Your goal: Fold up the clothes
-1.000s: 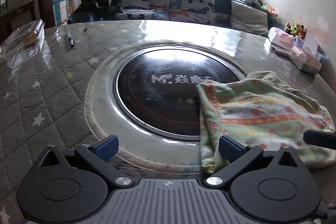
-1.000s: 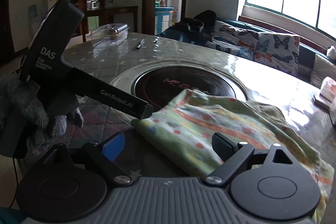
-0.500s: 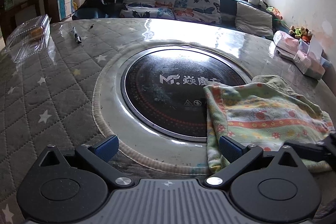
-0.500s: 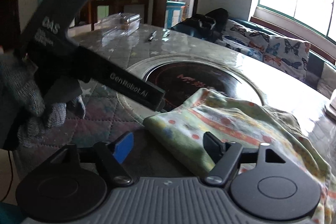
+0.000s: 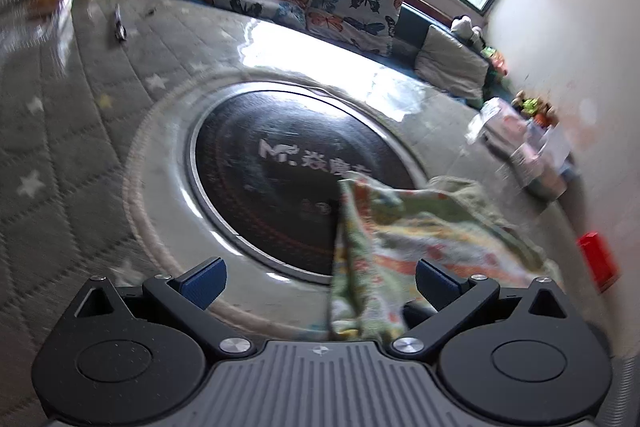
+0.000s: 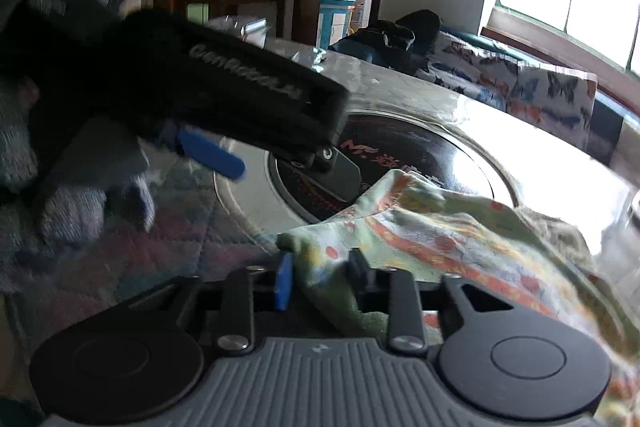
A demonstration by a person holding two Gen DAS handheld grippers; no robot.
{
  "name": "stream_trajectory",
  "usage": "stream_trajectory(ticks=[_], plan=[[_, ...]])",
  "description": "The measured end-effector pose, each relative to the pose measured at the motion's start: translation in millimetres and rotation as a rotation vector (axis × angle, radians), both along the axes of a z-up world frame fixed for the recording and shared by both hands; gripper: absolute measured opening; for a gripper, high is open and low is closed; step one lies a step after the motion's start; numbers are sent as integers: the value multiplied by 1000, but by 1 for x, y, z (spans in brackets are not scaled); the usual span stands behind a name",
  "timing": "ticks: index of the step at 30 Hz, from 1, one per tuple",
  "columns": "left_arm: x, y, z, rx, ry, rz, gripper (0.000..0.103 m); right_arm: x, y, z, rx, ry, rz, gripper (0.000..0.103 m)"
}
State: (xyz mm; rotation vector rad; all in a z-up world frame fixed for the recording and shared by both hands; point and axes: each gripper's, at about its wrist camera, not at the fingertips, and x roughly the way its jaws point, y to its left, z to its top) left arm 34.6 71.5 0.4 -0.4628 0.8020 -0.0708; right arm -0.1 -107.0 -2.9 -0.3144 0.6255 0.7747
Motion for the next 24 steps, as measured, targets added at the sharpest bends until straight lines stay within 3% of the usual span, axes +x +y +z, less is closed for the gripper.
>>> stream_trajectory(ticks=[5,7,11,14,16,18,24], plan=[[10,-2,-3,-125,29,-3,101,1,-24,16,125,57,-17,12],[16,-5,-5,-178,45,-9,99,-2,-34,22,171,76,-21,4],[17,0,-3,-186,46,14,93,-5,-46,25,150,58,-17,4],[18,3,-1,-189,46,32,93,-10,-36,18,94,34,15,20],[19,6,0,-191,46,44,93,-9,-26,14,64,25,33,36],[15,10,2,-175,46,50,94,-9,-14,8,31,8,42,40],[15,12,-6,-201,67,50,94,-6,14,-7,-48,-32,57,39]])
